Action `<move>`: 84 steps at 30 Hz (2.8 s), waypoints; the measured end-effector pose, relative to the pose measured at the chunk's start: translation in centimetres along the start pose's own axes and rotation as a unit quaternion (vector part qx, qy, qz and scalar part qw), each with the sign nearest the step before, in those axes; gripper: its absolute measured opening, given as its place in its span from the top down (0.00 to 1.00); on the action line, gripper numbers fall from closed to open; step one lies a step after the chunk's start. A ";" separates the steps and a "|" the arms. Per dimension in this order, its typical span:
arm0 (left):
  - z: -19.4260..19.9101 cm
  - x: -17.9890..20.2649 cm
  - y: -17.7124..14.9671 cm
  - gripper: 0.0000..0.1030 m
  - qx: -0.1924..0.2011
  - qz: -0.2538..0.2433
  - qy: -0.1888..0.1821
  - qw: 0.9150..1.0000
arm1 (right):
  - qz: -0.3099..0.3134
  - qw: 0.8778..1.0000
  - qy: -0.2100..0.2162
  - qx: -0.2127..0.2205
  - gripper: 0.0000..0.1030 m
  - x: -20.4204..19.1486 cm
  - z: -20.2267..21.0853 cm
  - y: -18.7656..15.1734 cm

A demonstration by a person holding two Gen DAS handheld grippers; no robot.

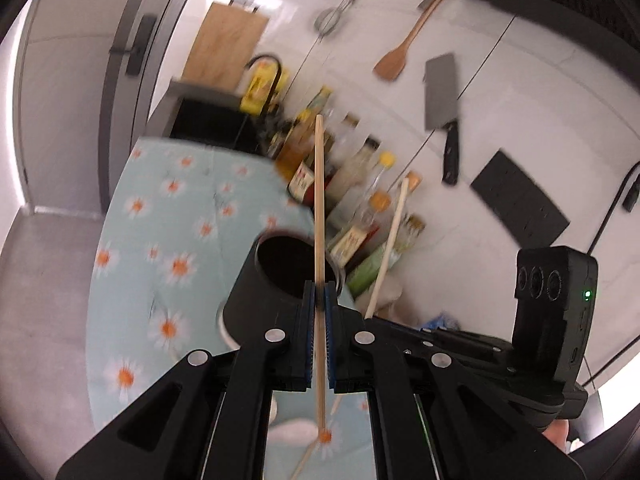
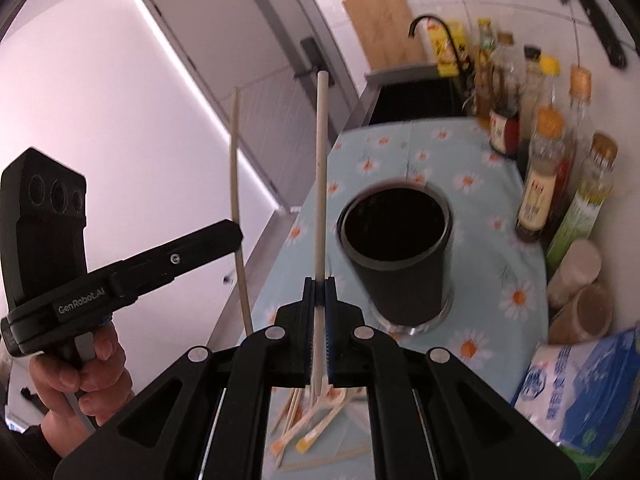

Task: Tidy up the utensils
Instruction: 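Lift the left tool's chopstick over the black cup while the right tool carries its chopstick there, then open the left tool over the black cup while the right tool releases its chopstick inside, then grasp a white spoon handle with the left tool while the right tool returns to the table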

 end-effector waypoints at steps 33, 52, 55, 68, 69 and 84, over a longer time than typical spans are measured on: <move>-8.7 -1.2 2.6 0.96 0.109 -0.081 -0.054 0.989 | 0.002 0.989 -0.030 0.142 0.94 6.3 -4.9 5.5; -6.7 -1.2 2.1 0.82 0.095 -0.085 -0.047 0.991 | -0.013 0.989 -0.031 0.146 0.87 4.9 -2.5 5.2; -5.6 -0.8 2.1 0.81 0.094 -0.095 -0.048 0.990 | -0.015 0.989 -0.026 0.148 0.86 4.3 -1.8 5.1; -1.2 -1.4 -1.4 0.75 0.036 -0.111 -0.038 0.992 | -0.036 0.989 0.005 0.144 0.76 1.8 2.5 1.9; -1.1 -1.5 -2.0 0.75 0.027 -0.113 -0.042 0.992 | -0.039 0.989 0.009 0.140 0.76 1.7 2.7 1.3; -1.9 -5.7 -12.8 0.74 -0.126 -0.142 -0.031 0.981 | -0.114 0.991 0.025 0.069 0.63 4.5 3.2 -7.9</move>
Point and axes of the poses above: each gripper's, at about its wrist camera, not at the fingertips, and z roughly against the way its jaws point, x to its right, y to its top, the point moved 7 cm from there along -z, roughly the way its jaws point, and after that the axes turned 11 degrees about x, right-handed, at the moved point
